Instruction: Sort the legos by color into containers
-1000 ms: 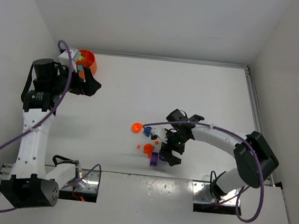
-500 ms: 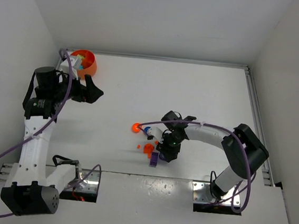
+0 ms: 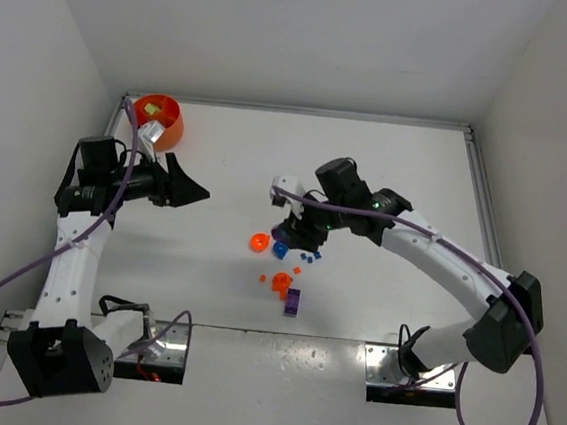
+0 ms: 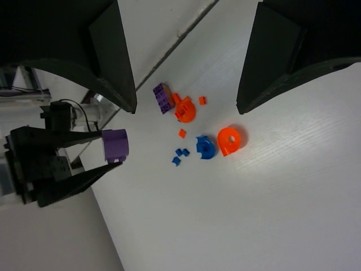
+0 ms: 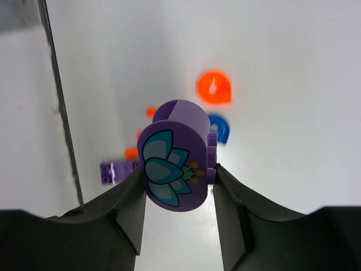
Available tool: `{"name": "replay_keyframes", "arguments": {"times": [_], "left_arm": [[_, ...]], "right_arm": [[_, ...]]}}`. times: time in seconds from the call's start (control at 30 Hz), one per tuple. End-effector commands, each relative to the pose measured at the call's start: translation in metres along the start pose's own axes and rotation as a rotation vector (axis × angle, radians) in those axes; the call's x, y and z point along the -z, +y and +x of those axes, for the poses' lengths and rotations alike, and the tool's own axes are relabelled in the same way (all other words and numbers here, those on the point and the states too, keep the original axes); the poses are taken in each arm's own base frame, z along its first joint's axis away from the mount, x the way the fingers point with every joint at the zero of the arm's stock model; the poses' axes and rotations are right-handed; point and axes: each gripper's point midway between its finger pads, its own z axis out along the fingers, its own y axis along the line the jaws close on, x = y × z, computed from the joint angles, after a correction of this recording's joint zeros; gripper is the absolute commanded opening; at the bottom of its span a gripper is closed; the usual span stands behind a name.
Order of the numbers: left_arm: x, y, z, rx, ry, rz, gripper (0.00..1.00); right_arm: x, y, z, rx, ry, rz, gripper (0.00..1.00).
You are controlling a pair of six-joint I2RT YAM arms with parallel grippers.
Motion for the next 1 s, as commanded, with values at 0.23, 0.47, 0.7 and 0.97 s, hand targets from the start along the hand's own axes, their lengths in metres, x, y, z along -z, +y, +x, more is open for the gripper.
{"name": "replay_keyframes", "arguments": {"times": [0.23,0.47,0.7,0.97], "left_arm": [[-0.019,-0.026,0.014,0.139,0.119,0.228,0.77],[-0.026,-0.028,0.019,0.141,0.139,0.236,0.80],[-0.036,-0.034,0.027,0.122,0.164,0.257,0.81],[-0.040,-0.035,0.029,0.156,0.186,0.283,0.81]], "right_arm": [[-0.019,-0.034,-0.113,-0.033,-0.170,0.017,0.08],[-0.029,-0.034,-0.135,-0.040,-0.177,-0.021,0.08],[-0.029,-0.027,-0.146,-0.029,-0.196,-0.038,0.07],[-0.037,-0.019,-0.146,-0.023,-0.180,-0.059,0.07]]}}
